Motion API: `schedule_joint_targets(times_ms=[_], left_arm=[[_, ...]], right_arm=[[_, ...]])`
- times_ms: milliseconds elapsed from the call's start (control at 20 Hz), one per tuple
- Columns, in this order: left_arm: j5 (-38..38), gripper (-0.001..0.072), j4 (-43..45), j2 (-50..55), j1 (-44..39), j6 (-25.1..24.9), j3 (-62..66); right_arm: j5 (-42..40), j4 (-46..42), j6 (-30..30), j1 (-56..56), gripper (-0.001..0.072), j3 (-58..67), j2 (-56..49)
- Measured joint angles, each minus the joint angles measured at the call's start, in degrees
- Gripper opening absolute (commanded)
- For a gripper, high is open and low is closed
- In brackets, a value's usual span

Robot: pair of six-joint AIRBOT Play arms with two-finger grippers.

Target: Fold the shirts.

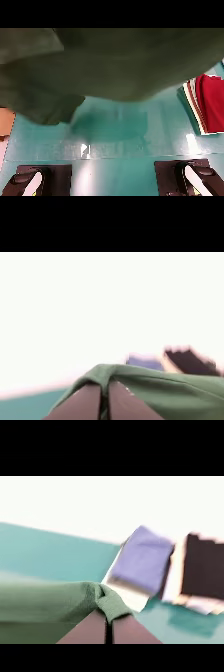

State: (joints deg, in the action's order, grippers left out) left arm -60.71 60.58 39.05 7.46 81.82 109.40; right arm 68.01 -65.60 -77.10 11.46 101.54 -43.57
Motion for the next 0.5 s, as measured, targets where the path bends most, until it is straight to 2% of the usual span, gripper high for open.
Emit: schedule_joint_targets(times_ms=[150,300,500], left_arm=[[0.0,0.0022,0.1,1.1,0.0,1.0,4.0],[-4.8,0.0021,0.2,6.0,0.0,2.4,5.2],[-12.7,0.0022,-0.1,16.4,-0.1,3.0,0.5]], right_arm=[[4.6,-2.3,-1.8,0.0,0.0019,8.1,-2.8],[10.6,-3.7,-3.0,-0.1,0.0018,13.0,-8.2],[15.2,-4.2,-3.6,-0.1,0.0018,9.0,-16.4]])
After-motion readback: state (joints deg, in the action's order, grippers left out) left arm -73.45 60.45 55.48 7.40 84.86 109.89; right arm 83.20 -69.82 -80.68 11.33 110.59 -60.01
